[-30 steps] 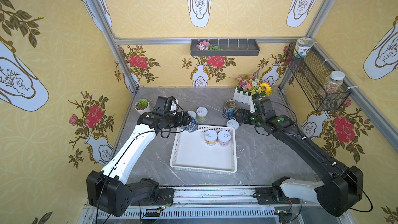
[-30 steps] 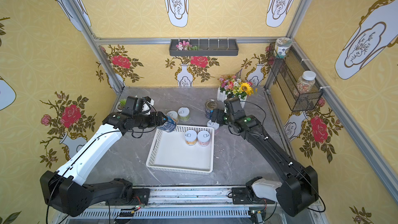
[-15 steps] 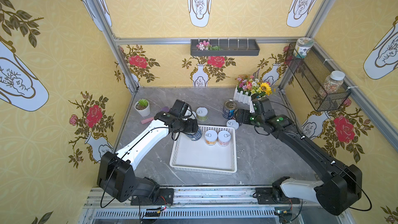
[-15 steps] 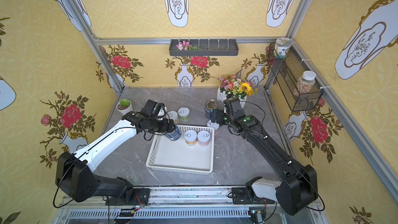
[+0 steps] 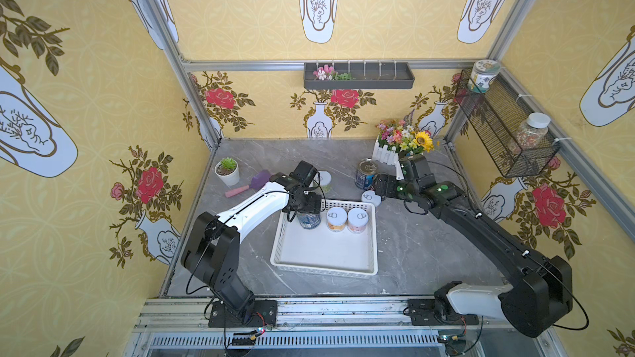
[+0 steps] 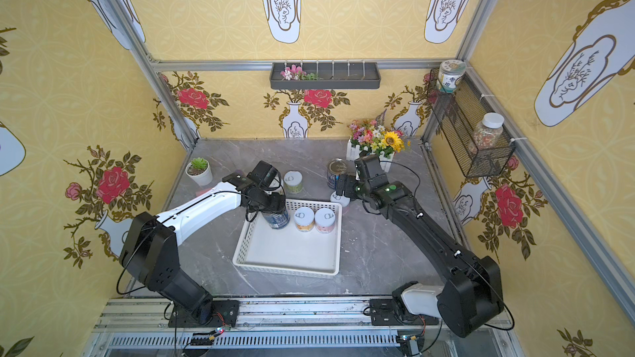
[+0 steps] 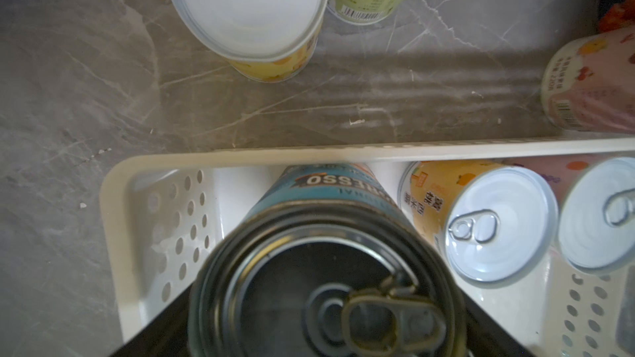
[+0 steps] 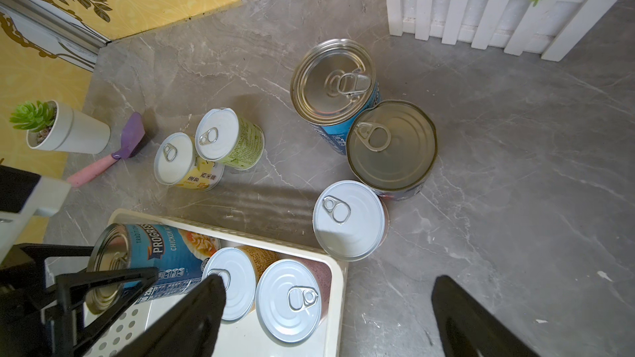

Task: Put the canned food in the basket
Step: Place the canned food in the basket.

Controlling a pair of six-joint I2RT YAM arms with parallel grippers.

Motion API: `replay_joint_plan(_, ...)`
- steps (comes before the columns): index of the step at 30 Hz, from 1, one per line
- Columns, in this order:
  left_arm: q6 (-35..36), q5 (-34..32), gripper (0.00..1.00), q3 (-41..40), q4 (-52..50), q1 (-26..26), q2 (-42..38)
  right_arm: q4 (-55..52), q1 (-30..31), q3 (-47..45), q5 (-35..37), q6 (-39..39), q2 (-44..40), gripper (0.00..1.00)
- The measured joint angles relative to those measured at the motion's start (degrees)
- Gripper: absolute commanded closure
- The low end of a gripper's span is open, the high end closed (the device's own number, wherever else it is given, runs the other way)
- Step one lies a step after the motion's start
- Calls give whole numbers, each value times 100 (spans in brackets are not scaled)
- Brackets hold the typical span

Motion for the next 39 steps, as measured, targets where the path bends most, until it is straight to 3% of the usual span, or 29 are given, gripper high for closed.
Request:
replay_joint_plan(14,28,-490,17,321,-76,-308,391,-7,17,33,-7,-2,68,3)
replay_joint_plan(28,111,-203,16,317,50,-306,350,-9,42,63,-26,-2,164,3)
replay_joint_plan(33,114,-162,12,317,72,-306,350,-9,50,66,-31,-4,192,3)
replay_joint_plan(39,105,-48,0,356,212,-323,492,-20,72,103,-48,-20,210,3)
